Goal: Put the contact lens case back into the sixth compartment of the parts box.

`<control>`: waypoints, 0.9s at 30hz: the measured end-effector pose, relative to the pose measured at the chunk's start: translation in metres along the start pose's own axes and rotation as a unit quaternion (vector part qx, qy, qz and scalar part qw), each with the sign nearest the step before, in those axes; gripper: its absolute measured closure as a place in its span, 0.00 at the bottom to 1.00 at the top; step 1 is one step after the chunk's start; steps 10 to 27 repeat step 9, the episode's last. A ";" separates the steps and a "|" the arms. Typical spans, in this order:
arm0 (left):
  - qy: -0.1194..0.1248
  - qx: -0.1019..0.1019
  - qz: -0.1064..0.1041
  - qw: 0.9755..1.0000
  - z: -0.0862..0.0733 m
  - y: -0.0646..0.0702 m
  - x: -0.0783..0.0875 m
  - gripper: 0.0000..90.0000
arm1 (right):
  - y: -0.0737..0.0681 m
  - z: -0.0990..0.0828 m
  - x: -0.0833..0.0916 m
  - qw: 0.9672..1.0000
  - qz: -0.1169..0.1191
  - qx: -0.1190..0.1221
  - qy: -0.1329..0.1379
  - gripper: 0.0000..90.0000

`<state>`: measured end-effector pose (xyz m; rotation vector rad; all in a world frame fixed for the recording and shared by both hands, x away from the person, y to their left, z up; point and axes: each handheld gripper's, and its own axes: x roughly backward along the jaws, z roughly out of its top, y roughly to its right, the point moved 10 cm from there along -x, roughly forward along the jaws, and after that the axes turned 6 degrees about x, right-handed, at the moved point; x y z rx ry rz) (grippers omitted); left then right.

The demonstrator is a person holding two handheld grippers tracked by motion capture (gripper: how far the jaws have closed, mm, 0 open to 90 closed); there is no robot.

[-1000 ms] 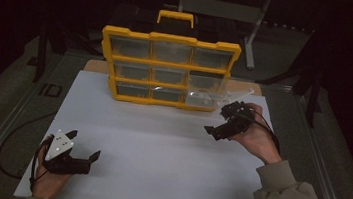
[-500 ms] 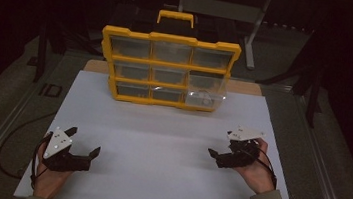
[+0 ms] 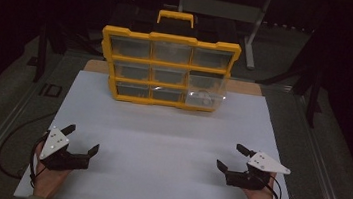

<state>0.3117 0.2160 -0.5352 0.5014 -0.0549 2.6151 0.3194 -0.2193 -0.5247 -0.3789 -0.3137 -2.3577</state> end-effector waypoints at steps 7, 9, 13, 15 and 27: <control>0.003 -0.007 0.000 1.000 -0.001 0.001 0.000 0.00 | 0.000 0.000 0.013 1.000 -0.004 -0.001 0.028 0.10; 0.002 -0.007 0.001 1.000 -0.001 0.001 0.000 0.00 | 0.000 -0.002 0.013 1.000 -0.004 0.001 0.026 0.10; 0.002 -0.007 0.001 1.000 -0.001 0.001 0.000 0.00 | 0.000 -0.002 0.013 1.000 -0.004 0.001 0.026 0.10; 0.002 -0.007 0.001 1.000 -0.001 0.001 0.000 0.00 | 0.000 -0.002 0.013 1.000 -0.004 0.001 0.026 0.10; 0.002 -0.007 0.001 1.000 -0.001 0.001 0.000 0.00 | 0.000 -0.002 0.013 1.000 -0.004 0.001 0.026 0.10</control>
